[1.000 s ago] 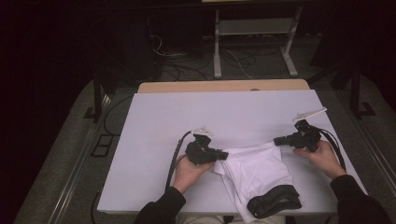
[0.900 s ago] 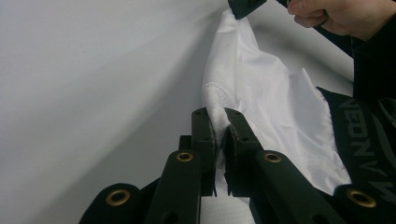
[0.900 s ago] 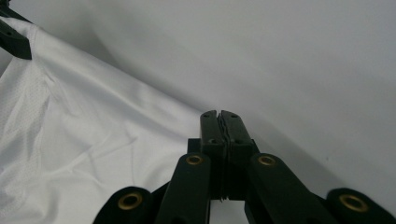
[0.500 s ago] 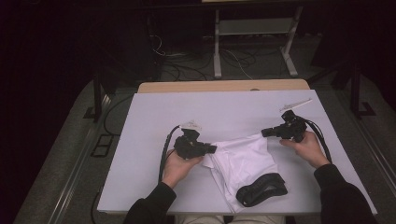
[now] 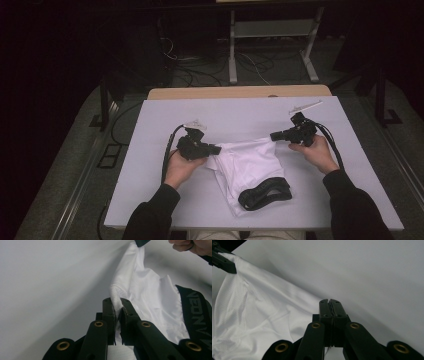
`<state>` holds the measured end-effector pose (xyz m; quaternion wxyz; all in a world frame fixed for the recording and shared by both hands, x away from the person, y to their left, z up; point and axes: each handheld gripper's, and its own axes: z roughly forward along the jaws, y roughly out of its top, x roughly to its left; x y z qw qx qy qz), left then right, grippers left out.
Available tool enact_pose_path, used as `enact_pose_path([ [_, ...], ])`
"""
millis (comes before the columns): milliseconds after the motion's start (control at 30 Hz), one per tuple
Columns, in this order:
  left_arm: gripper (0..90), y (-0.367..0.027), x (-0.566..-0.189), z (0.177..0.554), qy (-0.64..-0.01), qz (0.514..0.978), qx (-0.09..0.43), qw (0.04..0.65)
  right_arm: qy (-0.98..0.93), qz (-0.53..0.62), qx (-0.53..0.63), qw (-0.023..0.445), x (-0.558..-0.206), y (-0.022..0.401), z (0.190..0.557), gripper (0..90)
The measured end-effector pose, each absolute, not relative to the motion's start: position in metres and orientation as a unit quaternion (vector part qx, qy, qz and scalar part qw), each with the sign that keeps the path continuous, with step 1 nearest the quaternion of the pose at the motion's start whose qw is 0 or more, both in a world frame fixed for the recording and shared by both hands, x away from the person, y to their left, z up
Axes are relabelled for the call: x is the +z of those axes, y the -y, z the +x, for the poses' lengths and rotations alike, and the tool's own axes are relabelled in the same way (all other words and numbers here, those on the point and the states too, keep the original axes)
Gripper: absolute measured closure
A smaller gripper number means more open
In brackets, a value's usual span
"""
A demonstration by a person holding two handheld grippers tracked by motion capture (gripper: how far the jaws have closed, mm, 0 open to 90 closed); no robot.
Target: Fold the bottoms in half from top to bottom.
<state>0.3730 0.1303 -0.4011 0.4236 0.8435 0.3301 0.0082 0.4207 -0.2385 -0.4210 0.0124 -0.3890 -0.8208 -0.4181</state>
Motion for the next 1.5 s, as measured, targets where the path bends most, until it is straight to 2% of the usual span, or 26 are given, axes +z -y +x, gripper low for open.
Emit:
enact_pose_path([
  [433,82.7,-0.131,-0.401,0.405,-0.324,0.851,0.017,0.413,0.806,-0.417,-0.42,0.001,-0.427,0.234,0.432,88.0],
  [800,82.6,-0.123,-0.396,0.442,-0.328,0.85,0.047,0.41,0.777,-0.453,-0.437,-0.014,-0.427,0.241,0.449,88.0],
  [1333,81.6,-0.112,-0.416,0.49,-0.35,0.836,0.074,0.416,0.744,-0.491,-0.452,-0.022,-0.435,0.251,0.484,88.1],
  [1400,78.0,-0.113,-0.42,0.491,-0.366,0.827,0.072,0.42,0.74,-0.497,-0.454,-0.009,-0.439,0.251,0.488,86.5],
  [1433,73.0,-0.113,-0.422,0.491,-0.372,0.824,0.074,0.421,0.74,-0.497,-0.454,-0.007,-0.441,0.252,0.488,84.4],
  [1467,66.4,-0.113,-0.423,0.488,-0.38,0.818,0.086,0.424,0.74,-0.496,-0.454,-0.013,-0.442,0.252,0.488,78.9],
  [1500,56.1,-0.112,-0.425,0.484,-0.387,0.812,0.11,0.423,0.74,-0.494,-0.455,-0.016,-0.442,0.252,0.487,74.7],
])
